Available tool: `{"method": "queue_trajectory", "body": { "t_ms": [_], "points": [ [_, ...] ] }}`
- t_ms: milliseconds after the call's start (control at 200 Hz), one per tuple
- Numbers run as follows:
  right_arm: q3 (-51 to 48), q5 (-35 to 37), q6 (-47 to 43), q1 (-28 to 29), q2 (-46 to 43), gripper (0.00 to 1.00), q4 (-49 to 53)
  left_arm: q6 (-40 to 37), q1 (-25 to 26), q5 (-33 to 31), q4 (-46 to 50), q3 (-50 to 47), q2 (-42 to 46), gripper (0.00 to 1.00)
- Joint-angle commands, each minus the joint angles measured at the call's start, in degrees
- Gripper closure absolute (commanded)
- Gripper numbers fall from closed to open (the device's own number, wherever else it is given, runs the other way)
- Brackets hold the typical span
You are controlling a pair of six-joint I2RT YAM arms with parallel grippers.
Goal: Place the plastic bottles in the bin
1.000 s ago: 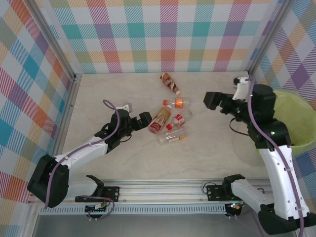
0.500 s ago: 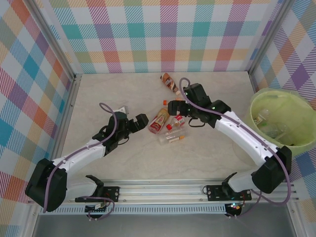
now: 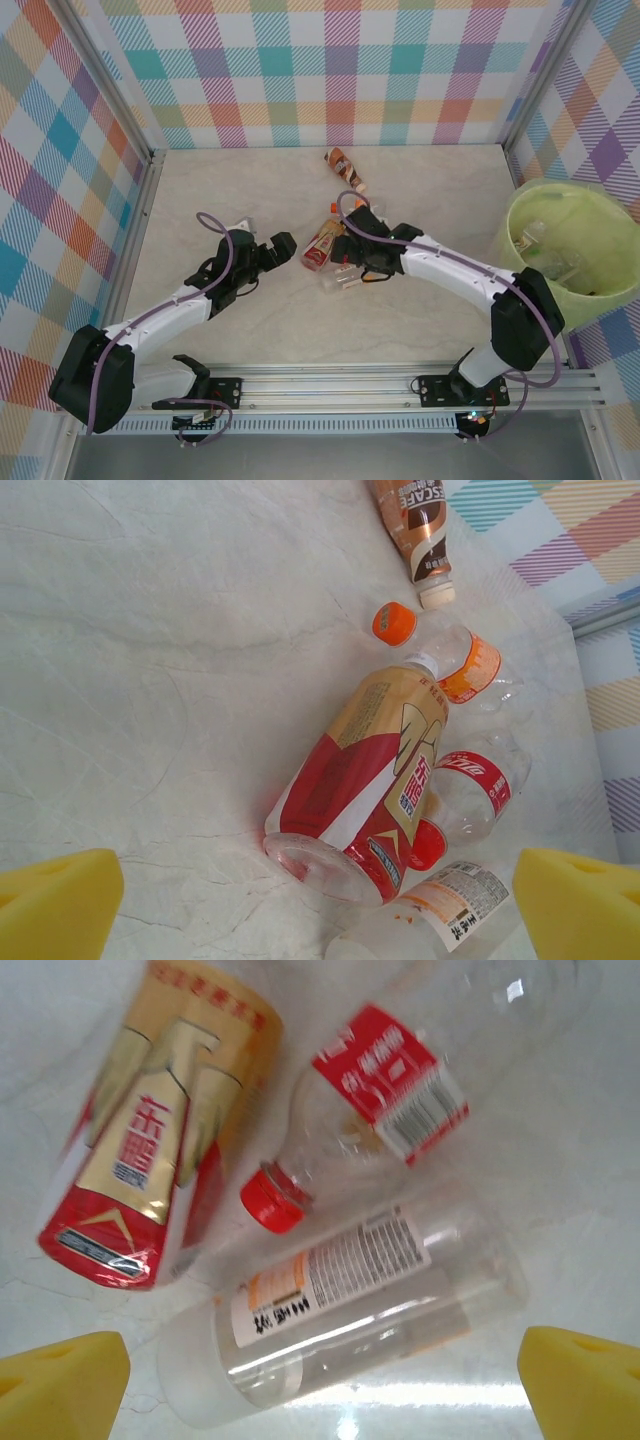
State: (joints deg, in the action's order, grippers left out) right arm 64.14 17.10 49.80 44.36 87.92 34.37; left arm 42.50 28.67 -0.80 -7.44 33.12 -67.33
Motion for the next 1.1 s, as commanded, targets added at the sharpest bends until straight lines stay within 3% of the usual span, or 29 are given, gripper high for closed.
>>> {"method": "queue_trajectory", "body": {
  "t_ms": [0, 175, 500, 900, 1095],
  "points": [
    [-4.7, 3.4, 15.7, 1.1, -1.4, 0.0, -2.1, 0.9, -0.9, -0.5, 0.1, -0.7, -0.1, 0.0],
    [-6.3, 1.3, 24.8, 2.3, 2.2, 0.0, -6.3, 0.9, -0.9, -0.4, 0.3, -0.7, 0.2, 0.0],
    [-7.5, -0.5, 28.5, 2.9, 9.4, 0.01, -8.6, 0.9, -1.1, -1.8, 0.8, -2.4, 2.6, 0.0],
    [-14.4, 2.1, 27.9, 3.0, 5.2, 0.37, -12.6, 1.0, -1.2, -1.9, 0.6, -2.6, 2.6, 0.0],
    [-17.4, 5.3, 23.0, 3.0, 1.4, 0.51, -16.4, 1.3, -1.2, -2.0, 0.2, -2.7, 2.3, 0.0]
  ]
}}
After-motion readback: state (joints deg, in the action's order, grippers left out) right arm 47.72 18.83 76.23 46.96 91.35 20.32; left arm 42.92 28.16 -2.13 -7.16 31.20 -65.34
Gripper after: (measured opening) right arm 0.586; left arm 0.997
